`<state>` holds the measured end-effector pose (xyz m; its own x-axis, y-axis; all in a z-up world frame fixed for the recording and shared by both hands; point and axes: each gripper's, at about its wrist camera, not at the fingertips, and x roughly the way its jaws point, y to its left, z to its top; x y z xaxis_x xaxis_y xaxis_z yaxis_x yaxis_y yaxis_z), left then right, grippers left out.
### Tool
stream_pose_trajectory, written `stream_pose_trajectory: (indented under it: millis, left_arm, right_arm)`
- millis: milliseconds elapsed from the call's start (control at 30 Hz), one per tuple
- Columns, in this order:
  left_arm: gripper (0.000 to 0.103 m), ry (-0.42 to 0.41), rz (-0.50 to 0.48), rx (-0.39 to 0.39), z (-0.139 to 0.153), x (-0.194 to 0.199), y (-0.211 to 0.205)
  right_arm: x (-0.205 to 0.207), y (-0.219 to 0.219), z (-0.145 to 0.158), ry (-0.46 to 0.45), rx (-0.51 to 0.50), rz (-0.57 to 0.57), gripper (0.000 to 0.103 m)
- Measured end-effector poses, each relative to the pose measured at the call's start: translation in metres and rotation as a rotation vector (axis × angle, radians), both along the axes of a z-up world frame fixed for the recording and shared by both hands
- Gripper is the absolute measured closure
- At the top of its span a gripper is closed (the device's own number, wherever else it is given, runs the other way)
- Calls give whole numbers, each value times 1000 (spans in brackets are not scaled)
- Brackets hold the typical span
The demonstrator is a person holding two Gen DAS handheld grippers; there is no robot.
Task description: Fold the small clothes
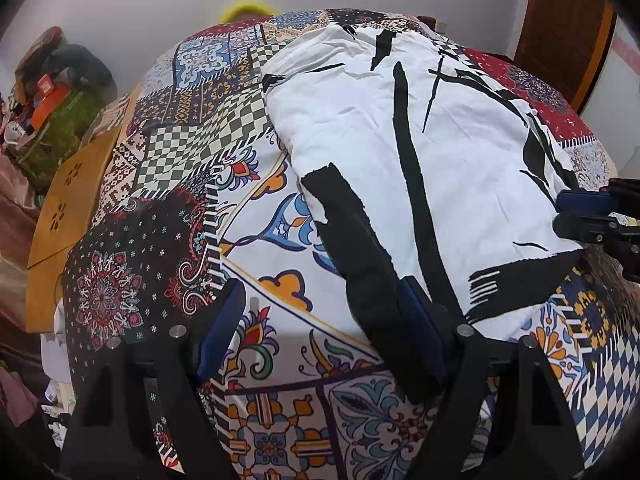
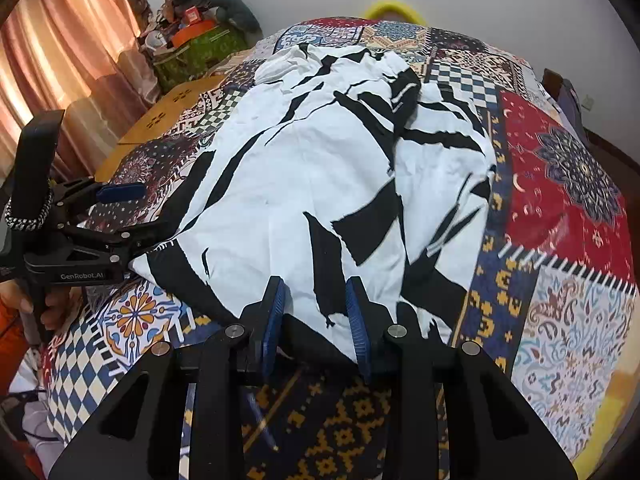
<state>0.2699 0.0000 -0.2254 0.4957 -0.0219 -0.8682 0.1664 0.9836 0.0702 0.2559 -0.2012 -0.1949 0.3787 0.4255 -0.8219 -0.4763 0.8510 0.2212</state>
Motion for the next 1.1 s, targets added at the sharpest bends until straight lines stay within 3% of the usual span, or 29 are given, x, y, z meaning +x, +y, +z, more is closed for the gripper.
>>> stream_pose_trajectory:
  millis: [300,533,633,733,900,1100]
  left_arm:
    - [20,-6,18,-12,11,-5,12]
    - [14,-77,50,-46,39,12,21]
    - [13,-86,65,-73,43,31,24]
    - [13,-57,73,-117,36,50,26]
    - [13,61,108,-221,6,83,30]
    - [14,161,134,-354,-20,111,34]
  right_arm:
    - [-4,-23,16,4,19,-21,72]
    - [10,-54,39,-85,26,-153,31]
    - [25,-67,37,-80,32,-212,27]
    - [39,-76,29,-36,56,-235,27]
    - [63,-82,4,72,130,-258,27]
    - [81,-75,-12,154,216,-228,27]
